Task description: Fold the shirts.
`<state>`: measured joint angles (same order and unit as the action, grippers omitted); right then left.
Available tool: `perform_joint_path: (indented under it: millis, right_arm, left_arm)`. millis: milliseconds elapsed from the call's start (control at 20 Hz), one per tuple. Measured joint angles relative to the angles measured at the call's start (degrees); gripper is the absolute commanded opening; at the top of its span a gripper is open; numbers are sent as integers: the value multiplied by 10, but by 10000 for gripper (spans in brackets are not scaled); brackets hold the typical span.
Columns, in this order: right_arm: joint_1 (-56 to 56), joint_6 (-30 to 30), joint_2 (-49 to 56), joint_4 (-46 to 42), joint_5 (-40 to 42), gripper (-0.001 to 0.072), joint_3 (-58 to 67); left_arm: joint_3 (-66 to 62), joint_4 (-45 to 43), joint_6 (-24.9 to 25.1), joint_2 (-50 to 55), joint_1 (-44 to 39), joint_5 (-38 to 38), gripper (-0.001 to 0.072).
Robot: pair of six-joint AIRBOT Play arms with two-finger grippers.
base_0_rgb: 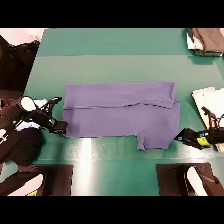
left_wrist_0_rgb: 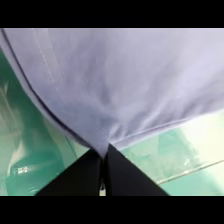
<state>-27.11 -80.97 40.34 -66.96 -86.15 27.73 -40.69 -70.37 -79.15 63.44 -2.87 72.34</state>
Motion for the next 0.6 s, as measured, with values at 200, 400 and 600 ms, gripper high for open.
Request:
perform_joint_path:
  millis: [200,400,600]
  right_arm:
    - [0,-8,0,42,26,580,-56]
    - [1,-15,0,64,51,576,-88]
    - [1,-25,0,70,62,555,-96]
  left_arm:
    - [-12,2,1,0,0,3,24]
    - [-15,2,1,0,0,3,24]
    - [-16,2,1,0,0,3,24]
